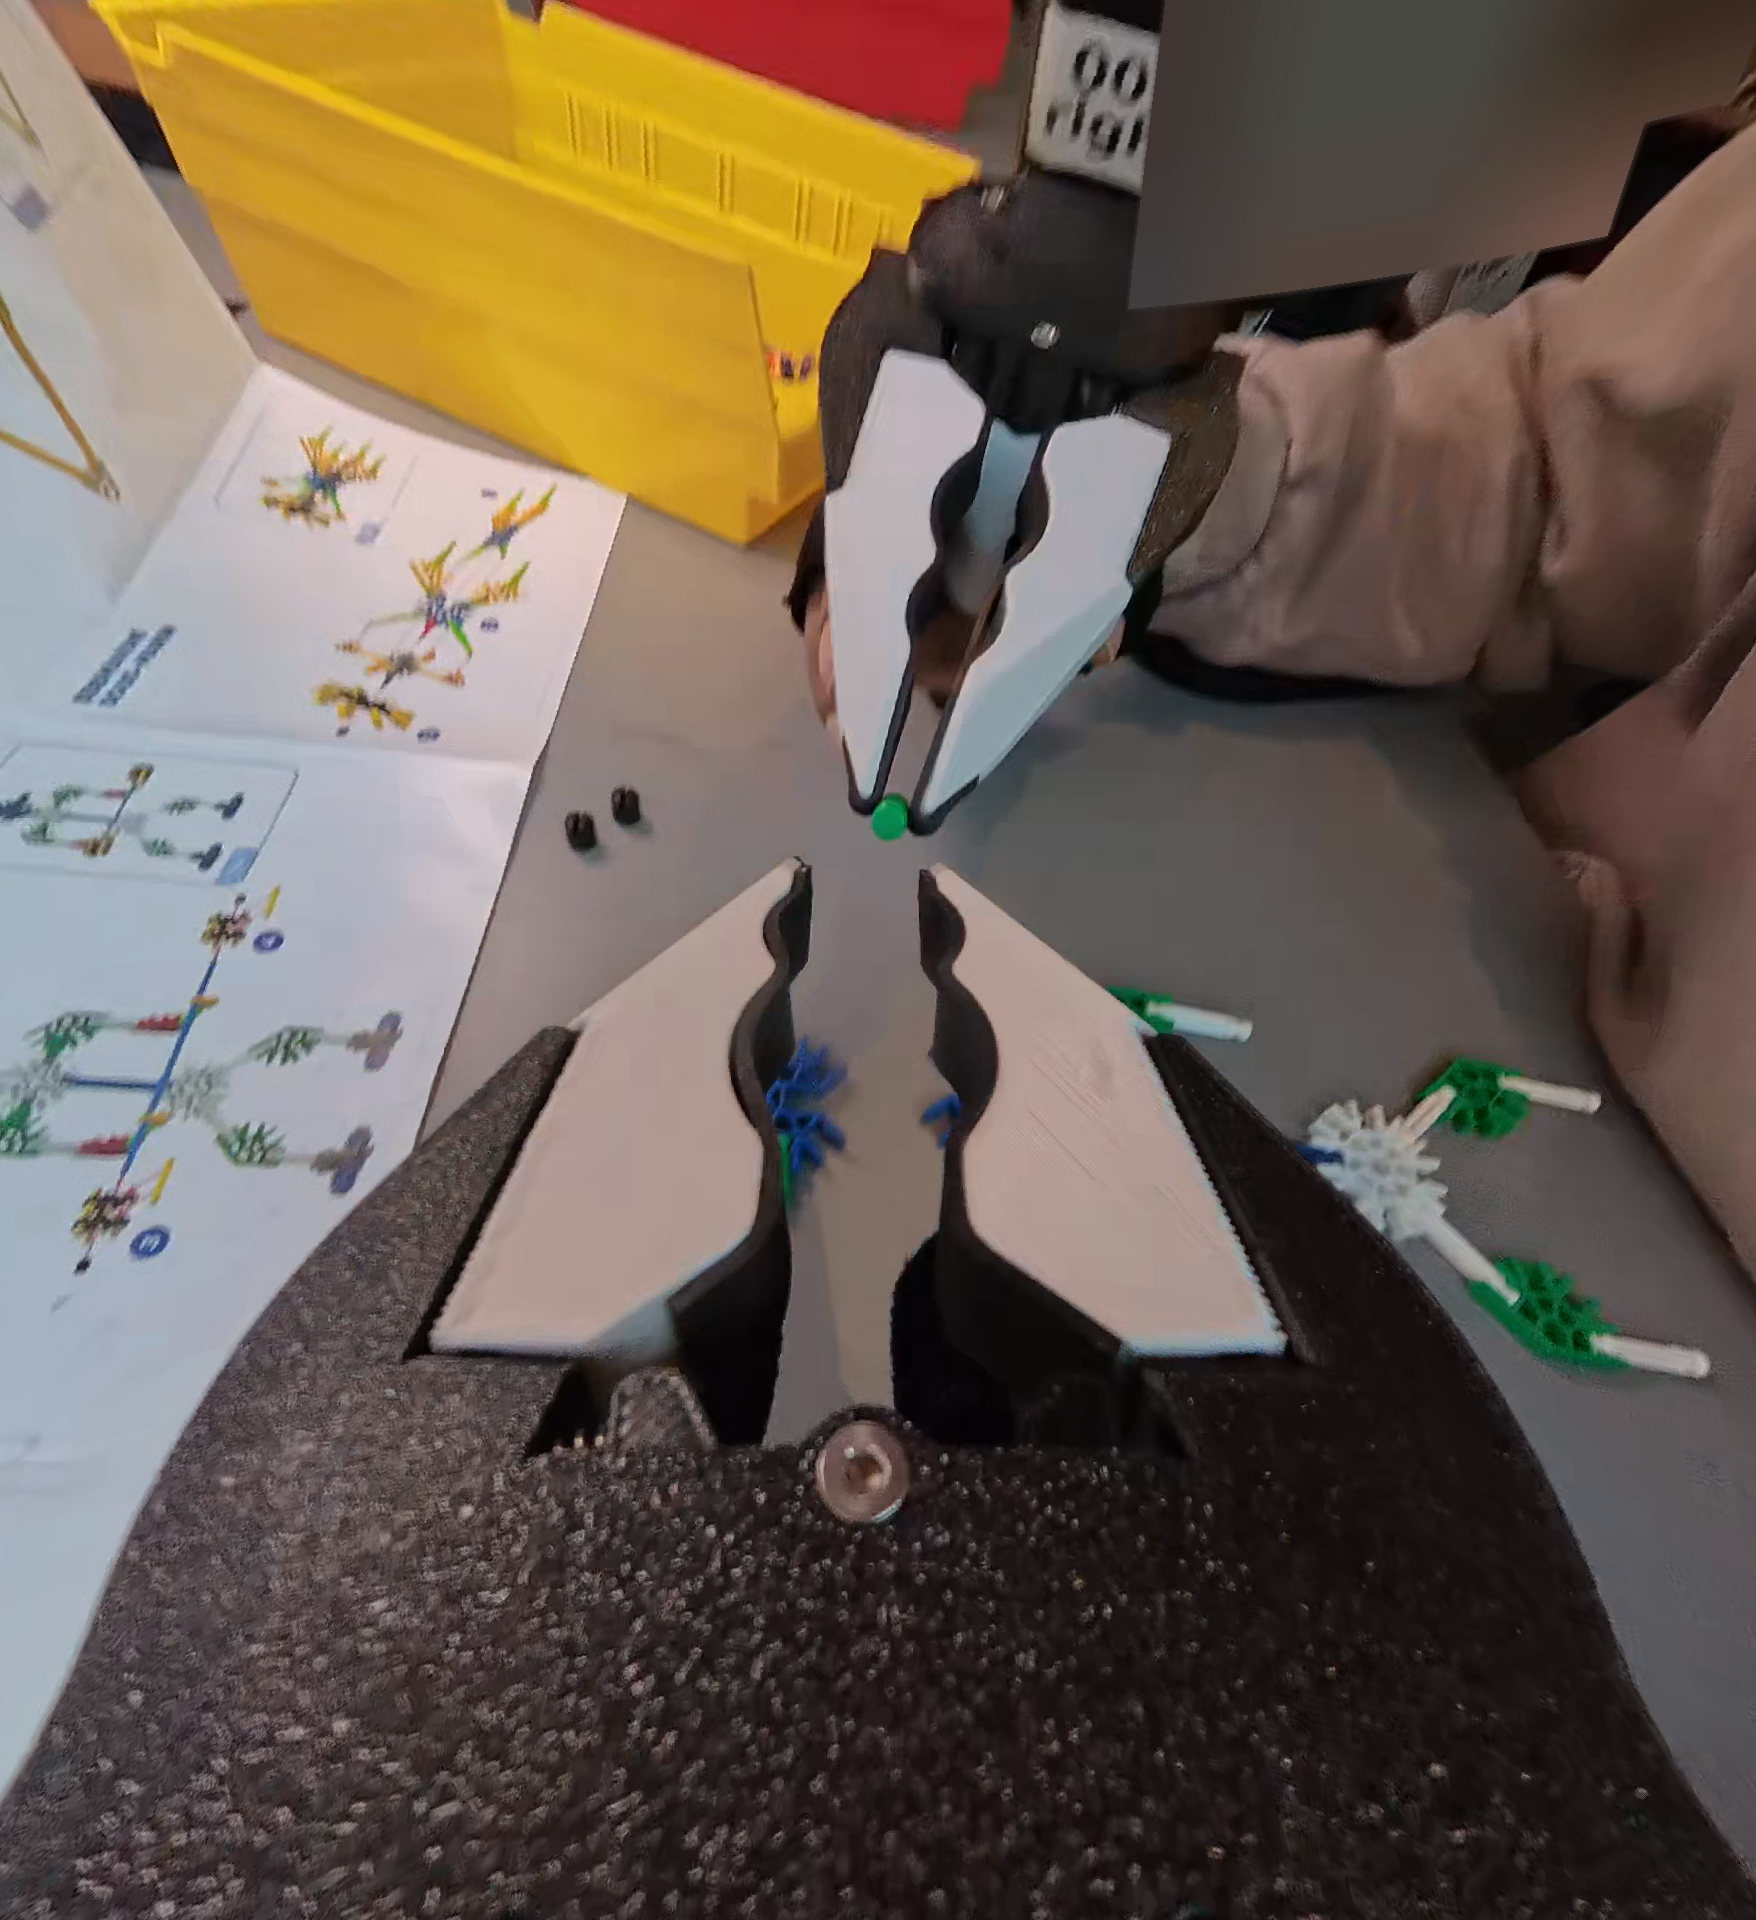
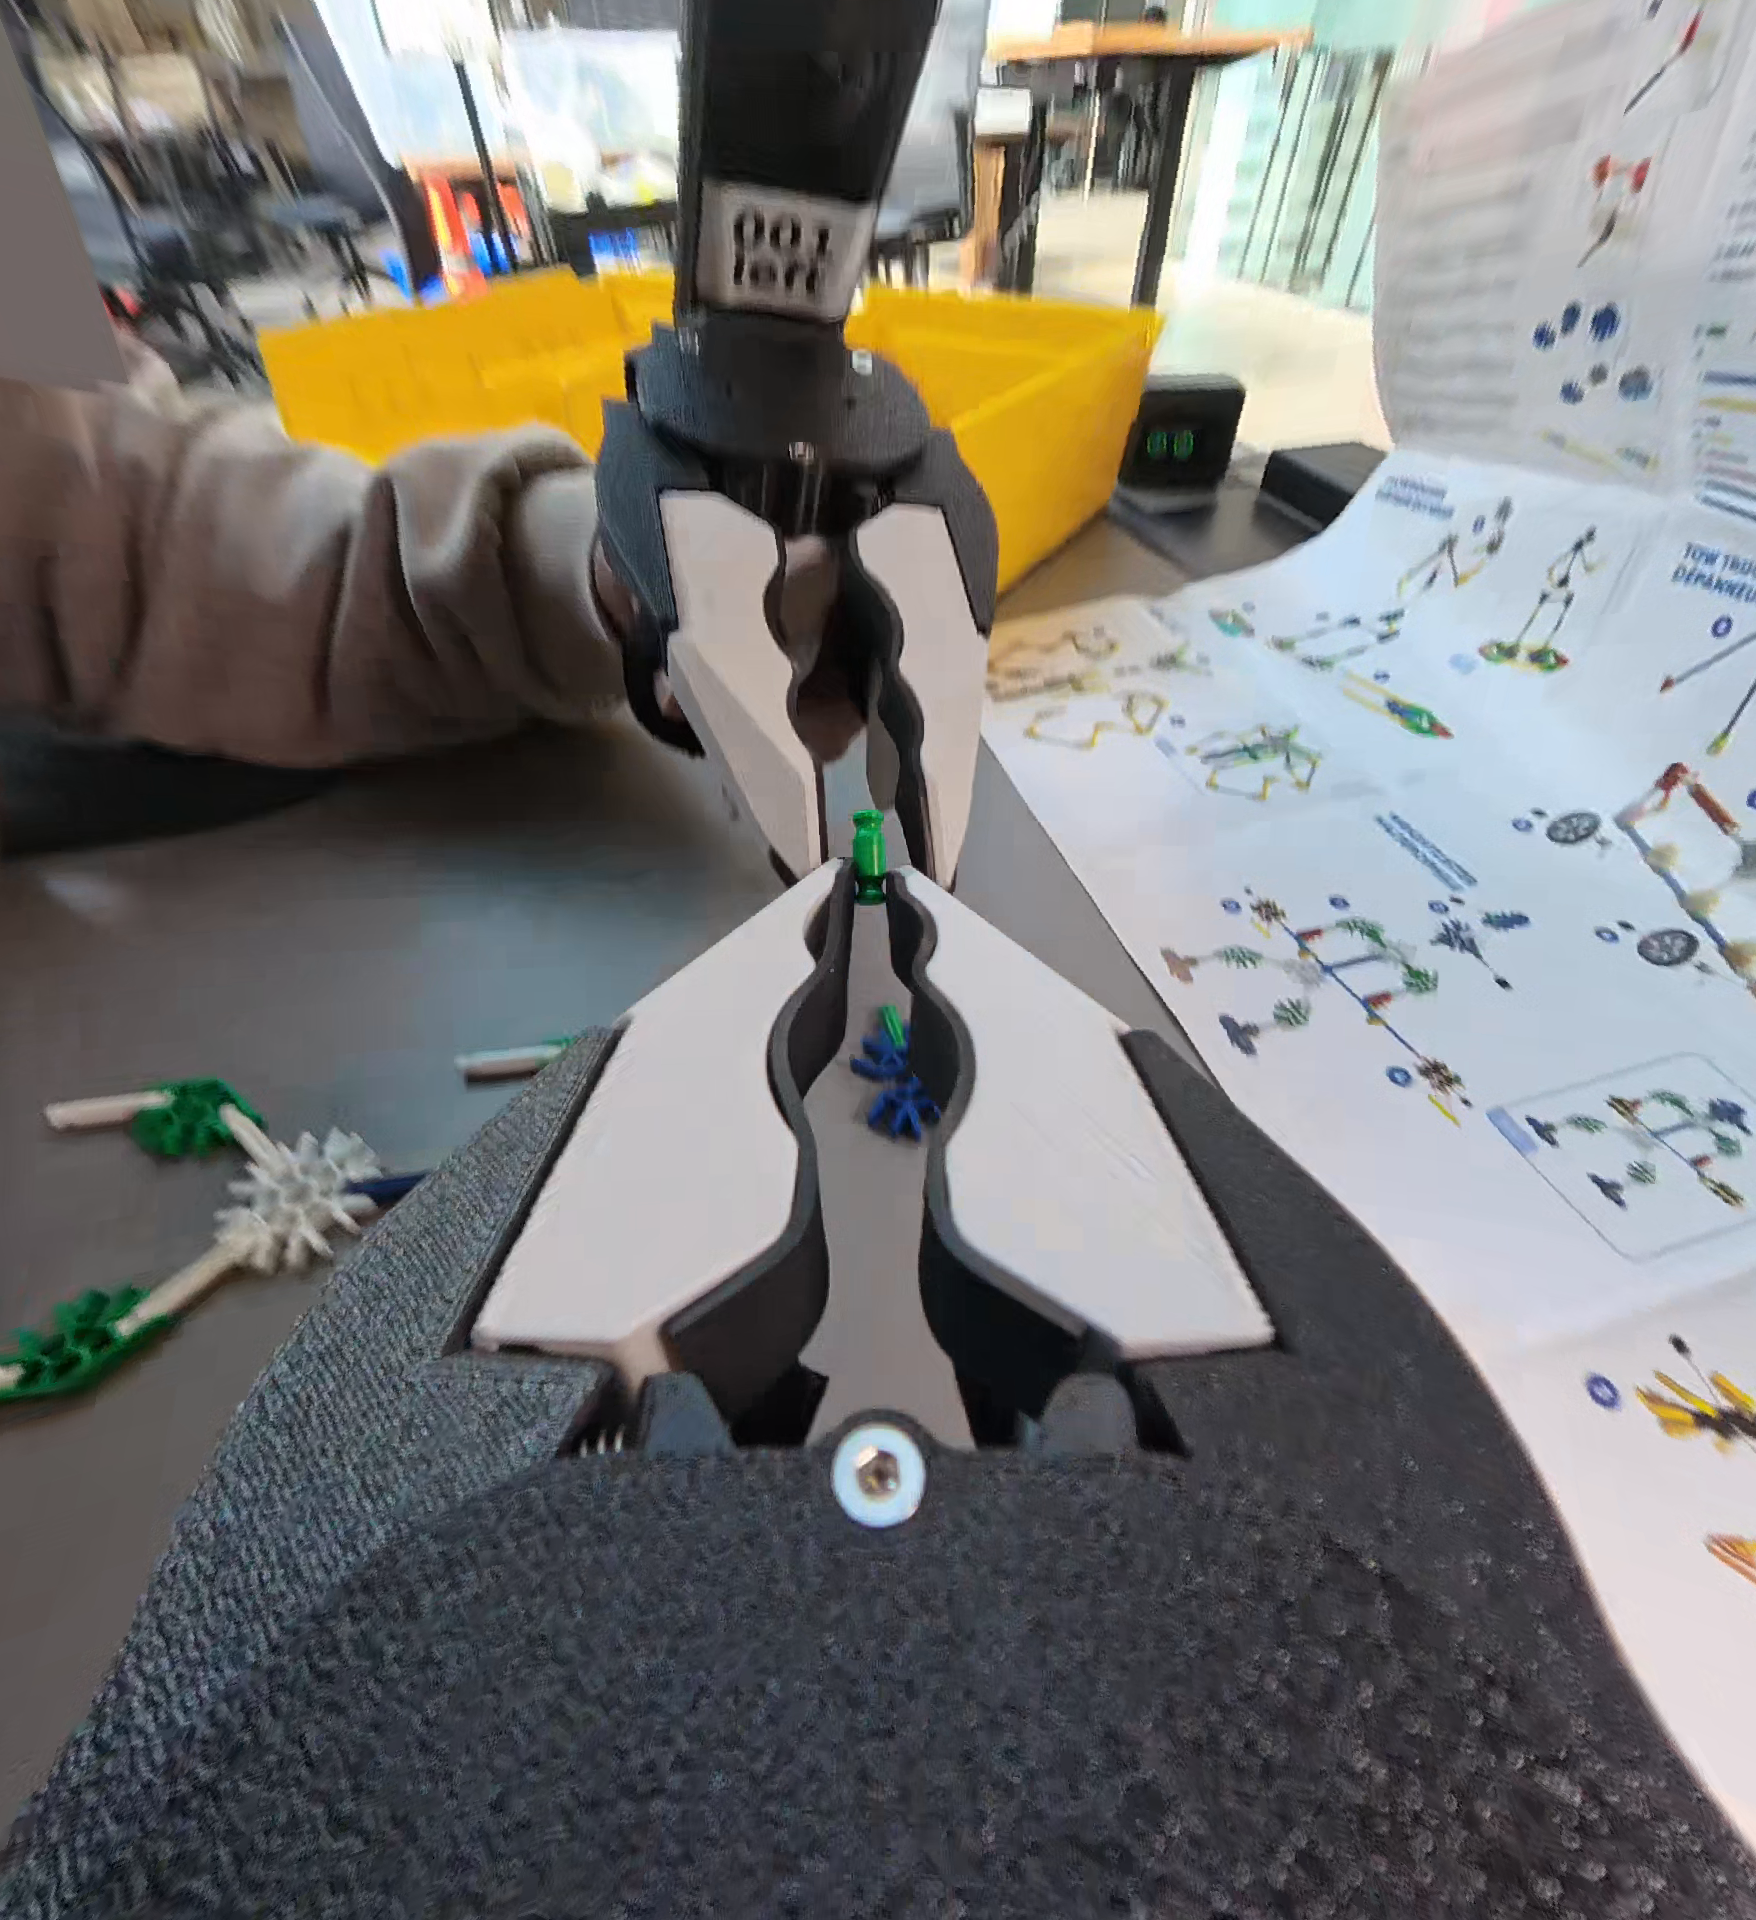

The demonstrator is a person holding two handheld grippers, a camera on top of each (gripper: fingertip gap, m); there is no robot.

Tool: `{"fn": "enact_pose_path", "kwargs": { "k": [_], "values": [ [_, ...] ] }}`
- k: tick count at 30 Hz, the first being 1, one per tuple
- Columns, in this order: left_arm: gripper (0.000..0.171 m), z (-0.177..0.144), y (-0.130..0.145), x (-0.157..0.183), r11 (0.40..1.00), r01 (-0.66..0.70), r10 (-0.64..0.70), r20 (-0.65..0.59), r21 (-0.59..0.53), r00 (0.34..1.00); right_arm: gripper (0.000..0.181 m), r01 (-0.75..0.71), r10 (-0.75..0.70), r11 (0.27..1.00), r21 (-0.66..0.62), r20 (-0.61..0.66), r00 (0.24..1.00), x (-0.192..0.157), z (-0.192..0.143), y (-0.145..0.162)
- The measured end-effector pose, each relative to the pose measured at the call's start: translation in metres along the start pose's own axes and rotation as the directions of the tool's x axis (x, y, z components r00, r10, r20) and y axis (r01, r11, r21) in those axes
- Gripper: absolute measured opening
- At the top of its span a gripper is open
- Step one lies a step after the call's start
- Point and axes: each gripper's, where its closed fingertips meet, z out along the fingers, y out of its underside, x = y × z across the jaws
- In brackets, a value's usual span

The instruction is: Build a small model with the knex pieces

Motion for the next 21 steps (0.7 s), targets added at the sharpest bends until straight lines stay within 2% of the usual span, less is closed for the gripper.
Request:
{"fn": "enact_pose_path", "kwargs": {
  "k": [4, 7, 9, 12, 16, 21],
  "values": [
    [0.019, -0.001, -0.043, 0.017, 0.976, 0.073, -0.062, -0.06, 0.205, 0.996, 0.004, -0.14, 0.125, 0.962, 0.234, 0.076, 0.989, -0.005, -0.013, -0.039],
    [0.019, -0.008, -0.059, 0.021, 0.948, 0.142, -0.119, -0.095, 0.286, 0.988, 0.004, -0.117, 0.099, 0.963, 0.242, 0.083, 0.992, -0.006, -0.02, -0.045],
    [0.019, -0.013, -0.061, 0.02, 0.933, 0.17, -0.153, -0.079, 0.317, 0.985, 0.004, -0.057, 0.045, 0.981, 0.187, 0.066, 0.997, -0.009, -0.019, -0.039],
    [0.012, -0.014, -0.053, 0.024, 0.944, 0.159, -0.159, -0.023, 0.289, 0.987, 0.004, 0.066, -0.07, 0.995, 0.074, 0.054, 0.996, -0.019, -0.015, -0.026],
    [0.003, -0.008, -0.025, 0.03, 0.991, 0.025, -0.04, 0.115, 0.128, 0.993, 0.003, 0.125, -0.125, 0.992, 0.008, 0.062, 0.99, -0.029, -0.013, -0.02],
    [0.003, -0.002, -0.012, 0.044, 0.994, 0.048, -0.056, 0.081, 0.093, 0.995, 0.003, 0.193, -0.185, 0.973, -0.128, 0.074, 0.98, -0.037, -0.014, 0.006]
  ]
}}
